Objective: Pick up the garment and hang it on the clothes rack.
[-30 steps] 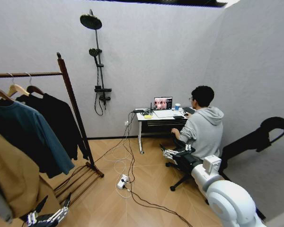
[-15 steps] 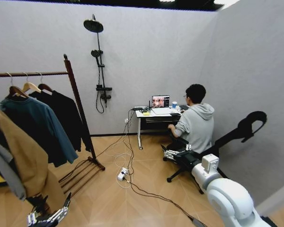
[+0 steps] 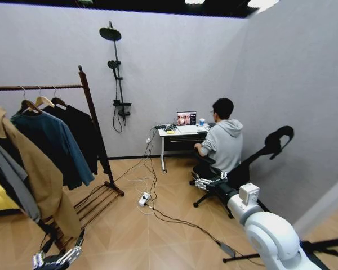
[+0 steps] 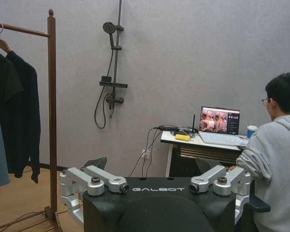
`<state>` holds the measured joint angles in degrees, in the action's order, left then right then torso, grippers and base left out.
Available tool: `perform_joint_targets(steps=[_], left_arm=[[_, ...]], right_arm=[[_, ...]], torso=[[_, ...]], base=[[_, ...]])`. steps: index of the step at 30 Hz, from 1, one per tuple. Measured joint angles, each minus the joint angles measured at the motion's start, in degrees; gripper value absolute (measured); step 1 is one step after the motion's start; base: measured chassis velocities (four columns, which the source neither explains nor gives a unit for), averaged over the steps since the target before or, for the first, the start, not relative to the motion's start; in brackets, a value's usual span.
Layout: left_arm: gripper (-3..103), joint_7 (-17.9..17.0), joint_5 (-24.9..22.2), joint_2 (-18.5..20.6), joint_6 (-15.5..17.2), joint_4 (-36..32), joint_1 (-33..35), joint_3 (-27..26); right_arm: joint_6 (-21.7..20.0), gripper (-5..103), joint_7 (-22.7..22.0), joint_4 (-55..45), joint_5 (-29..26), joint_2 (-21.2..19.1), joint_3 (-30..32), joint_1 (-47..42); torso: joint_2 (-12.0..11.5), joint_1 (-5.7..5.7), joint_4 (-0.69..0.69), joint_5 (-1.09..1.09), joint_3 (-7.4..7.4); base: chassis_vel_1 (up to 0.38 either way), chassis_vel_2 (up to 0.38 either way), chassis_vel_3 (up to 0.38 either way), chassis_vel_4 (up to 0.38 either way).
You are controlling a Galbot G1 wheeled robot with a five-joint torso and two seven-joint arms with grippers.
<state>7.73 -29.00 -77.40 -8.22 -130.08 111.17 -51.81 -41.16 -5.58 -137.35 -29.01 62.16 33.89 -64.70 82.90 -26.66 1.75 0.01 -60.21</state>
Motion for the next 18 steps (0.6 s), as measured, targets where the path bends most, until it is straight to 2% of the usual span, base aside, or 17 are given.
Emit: perform_joint_targets(steps=[3, 7, 18], left_arm=[[100, 0.0, 0.0, 0.0, 0.0, 0.0, 0.0, 0.0], [100, 0.0, 0.0, 0.0, 0.0, 0.0, 0.0, 0.0], [100, 0.0, 0.0, 0.0, 0.0, 0.0, 0.0, 0.0]], right_arm=[[0.0, 100, 0.0, 0.0, 0.0, 0.1, -0.1, -0.1], [0.1, 100, 0.0, -0.1, 0.1, 0.2, -0.1, -0.2], [0.1, 100, 0.1, -0.4, 0.2, 0.5, -0.2, -0.4]], torso=[[0.0, 0.01, -0.01, -0.05, 0.01], [0.0, 0.0, 0.0, 0.02, -0.01], [0.0, 0.01, 0.0, -0.02, 0.0]], base=[[0.17, -0.162, -0.161, 0.168], [0.167, -0.153, -0.152, 0.152], [0.15, -0.159, -0.158, 0.156]])
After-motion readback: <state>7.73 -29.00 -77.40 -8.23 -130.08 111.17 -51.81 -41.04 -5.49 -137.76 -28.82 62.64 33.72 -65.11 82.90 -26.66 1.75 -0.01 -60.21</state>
